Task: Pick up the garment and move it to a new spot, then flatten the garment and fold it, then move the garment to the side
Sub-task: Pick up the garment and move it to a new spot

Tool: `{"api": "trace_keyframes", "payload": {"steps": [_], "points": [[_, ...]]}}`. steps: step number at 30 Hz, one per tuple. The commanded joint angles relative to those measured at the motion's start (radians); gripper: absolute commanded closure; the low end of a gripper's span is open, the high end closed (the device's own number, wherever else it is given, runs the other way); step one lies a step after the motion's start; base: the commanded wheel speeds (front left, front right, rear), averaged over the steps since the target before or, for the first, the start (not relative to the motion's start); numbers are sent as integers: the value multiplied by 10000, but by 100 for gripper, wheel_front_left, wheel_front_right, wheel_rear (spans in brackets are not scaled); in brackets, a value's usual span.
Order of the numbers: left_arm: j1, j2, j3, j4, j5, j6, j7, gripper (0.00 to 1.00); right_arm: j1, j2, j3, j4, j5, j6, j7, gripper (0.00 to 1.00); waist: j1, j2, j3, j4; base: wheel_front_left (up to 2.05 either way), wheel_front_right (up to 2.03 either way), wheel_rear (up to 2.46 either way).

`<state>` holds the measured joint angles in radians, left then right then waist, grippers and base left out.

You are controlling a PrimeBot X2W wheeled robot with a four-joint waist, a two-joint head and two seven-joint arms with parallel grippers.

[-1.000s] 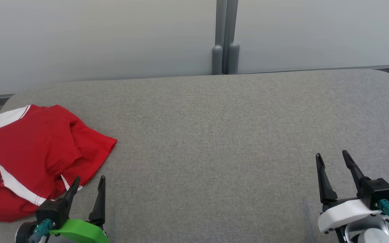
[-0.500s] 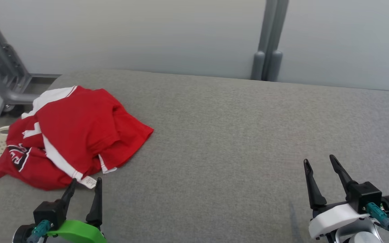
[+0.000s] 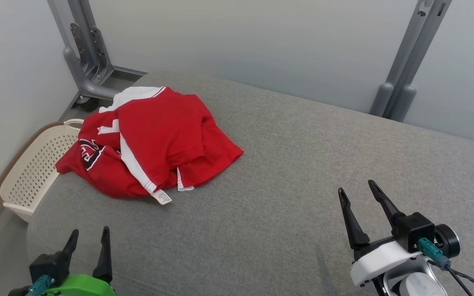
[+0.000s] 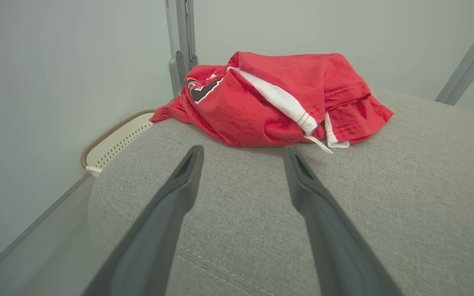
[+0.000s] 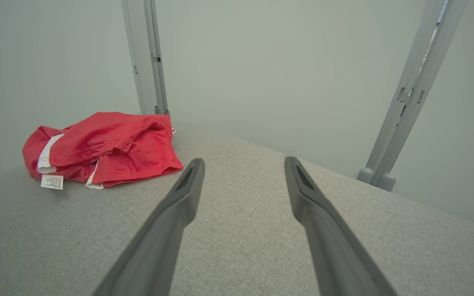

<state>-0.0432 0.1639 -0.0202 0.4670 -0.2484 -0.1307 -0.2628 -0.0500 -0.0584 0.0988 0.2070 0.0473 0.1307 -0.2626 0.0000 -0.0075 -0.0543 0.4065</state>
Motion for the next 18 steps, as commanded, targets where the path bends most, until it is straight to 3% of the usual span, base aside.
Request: {"api": "trace_keyframes", "payload": {"steps": [1, 6, 13, 18], "points": [[-313, -68, 133, 276, -5, 88, -25, 0, -81, -25, 44, 33, -24, -1, -36, 0, 0, 75, 169, 31, 0, 0, 0], [-1627, -160, 269, 1081, -442, 121, 525, 0, -317, -243, -41, -23, -212, 1, -36, 0, 0, 75, 966, -179, 0, 0, 0], [-4541, -51, 378, 1571, -1394, 48, 2423, 0, -1155, -501, -47, -88, -480, 1, -36, 0, 0, 75, 2704, -646, 0, 0, 0], [-6091, 79, 430, 2316, -1773, 159, 3722, 0, -1564, -512, 172, -44, -614, 1, -36, 0, 0, 75, 3352, -969, 0, 0, 0]]}}
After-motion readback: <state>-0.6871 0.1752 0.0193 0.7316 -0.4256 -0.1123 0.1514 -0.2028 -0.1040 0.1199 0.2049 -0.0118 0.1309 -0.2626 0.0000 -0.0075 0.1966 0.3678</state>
